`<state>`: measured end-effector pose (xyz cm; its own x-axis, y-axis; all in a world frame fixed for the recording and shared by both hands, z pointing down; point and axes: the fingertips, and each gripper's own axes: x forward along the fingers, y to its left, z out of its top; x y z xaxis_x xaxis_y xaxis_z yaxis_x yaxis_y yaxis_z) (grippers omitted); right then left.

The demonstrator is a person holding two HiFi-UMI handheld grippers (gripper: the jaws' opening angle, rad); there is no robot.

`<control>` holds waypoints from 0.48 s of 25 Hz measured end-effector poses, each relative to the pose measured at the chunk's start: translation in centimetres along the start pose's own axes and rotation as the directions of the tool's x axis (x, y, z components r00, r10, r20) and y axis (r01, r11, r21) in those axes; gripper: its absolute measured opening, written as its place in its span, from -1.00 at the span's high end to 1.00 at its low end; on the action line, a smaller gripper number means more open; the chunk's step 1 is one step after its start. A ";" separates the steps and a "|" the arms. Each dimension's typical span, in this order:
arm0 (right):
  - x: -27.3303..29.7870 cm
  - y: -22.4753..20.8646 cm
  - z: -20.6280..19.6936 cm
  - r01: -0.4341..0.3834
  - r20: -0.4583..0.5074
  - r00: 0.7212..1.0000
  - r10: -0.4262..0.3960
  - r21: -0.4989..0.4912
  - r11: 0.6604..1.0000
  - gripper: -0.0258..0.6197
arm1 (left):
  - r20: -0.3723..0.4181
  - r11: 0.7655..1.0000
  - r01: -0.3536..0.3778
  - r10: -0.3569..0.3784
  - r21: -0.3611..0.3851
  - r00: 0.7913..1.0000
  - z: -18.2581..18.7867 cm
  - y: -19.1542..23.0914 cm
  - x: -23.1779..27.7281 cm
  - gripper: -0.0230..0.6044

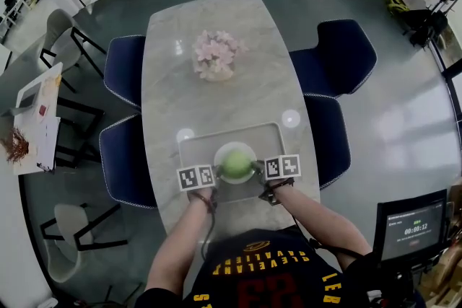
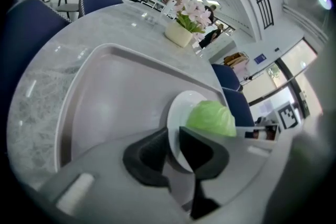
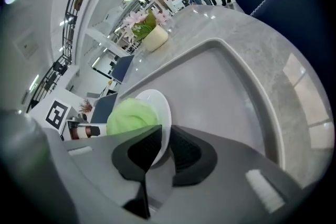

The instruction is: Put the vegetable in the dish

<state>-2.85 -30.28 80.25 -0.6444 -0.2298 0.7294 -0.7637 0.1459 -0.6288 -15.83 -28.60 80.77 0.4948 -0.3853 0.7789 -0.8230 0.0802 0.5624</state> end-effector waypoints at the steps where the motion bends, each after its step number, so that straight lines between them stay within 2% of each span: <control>1: 0.0 0.0 0.1 0.014 -0.001 1.000 -0.014 -0.024 1.000 0.77 | -0.003 1.000 -0.009 0.009 0.019 1.000 0.0 0.0 0.1 0.72; 7: 0.3 -0.3 0.6 0.086 -0.010 0.996 -0.089 -0.179 0.980 0.71 | -0.012 0.994 -0.057 0.058 0.096 0.998 0.2 0.1 0.3 0.69; 12: 0.2 -0.3 0.7 0.102 -0.004 0.994 -0.106 -0.234 0.967 0.71 | 0.003 0.979 -0.109 0.110 0.175 0.994 0.2 0.1 0.1 0.64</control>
<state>-2.73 -31.00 80.38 -0.5598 -0.2399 0.7932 -0.8132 0.3429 -0.4702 -15.95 -28.84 80.82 0.4002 -0.3773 0.8352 -0.9080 -0.0403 0.4169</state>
